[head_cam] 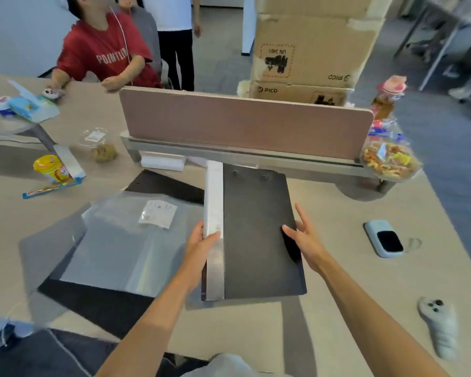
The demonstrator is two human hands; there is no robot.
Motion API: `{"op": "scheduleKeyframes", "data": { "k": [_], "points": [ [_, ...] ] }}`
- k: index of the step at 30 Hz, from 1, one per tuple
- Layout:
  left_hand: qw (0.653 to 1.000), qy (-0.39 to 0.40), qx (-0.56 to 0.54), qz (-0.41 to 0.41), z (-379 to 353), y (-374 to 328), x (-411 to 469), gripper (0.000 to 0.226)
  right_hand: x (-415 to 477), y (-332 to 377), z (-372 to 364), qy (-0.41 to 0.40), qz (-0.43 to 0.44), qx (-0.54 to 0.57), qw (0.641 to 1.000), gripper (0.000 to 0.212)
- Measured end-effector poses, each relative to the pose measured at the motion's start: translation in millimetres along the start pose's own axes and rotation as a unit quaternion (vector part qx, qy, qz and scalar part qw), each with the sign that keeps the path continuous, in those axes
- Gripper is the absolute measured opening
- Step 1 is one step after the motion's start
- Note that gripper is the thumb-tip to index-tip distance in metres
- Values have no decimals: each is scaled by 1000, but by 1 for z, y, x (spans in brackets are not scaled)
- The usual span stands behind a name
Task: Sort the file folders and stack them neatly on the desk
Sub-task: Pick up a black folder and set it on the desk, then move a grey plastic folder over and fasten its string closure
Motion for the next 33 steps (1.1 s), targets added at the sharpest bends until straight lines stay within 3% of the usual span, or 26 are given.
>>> {"op": "scheduleKeyframes", "data": {
  "k": [3,8,13,17,20,26,30,33],
  "points": [
    [998,29,41,33,-61,25,12,32,-21,-30,72,-95,-19,-11,995,42],
    [980,67,176,62,-131,99,64,33,-57,-62,162,-200,-52,-65,976,46],
    [967,90,223,80,-173,152,93,39,-66,-70,199,-217,-48,-126,967,50],
    [941,86,319,69,-171,124,64,64,-63,-75,205,-225,-76,-291,927,46],
    [931,75,349,72,-147,112,49,63,-52,-76,174,-173,-59,-374,910,40],
    [936,18,346,63,-57,99,43,53,-11,-71,47,-36,6,-398,917,30],
    [933,-48,353,58,26,86,38,51,8,-68,-53,61,14,-387,920,32],
    [920,-96,377,50,90,77,36,49,18,-75,-117,86,-21,-347,934,47]
  ]
}}
Point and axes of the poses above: each hand's wrist, its own x-axis towards the middle knuckle, its own z-axis out of the back of the hand, y = z × x, the point moved 8 cm from there along x, towards the middle knuckle, and after that the axes turned 8 degrees about z, right-handed, at the moved point
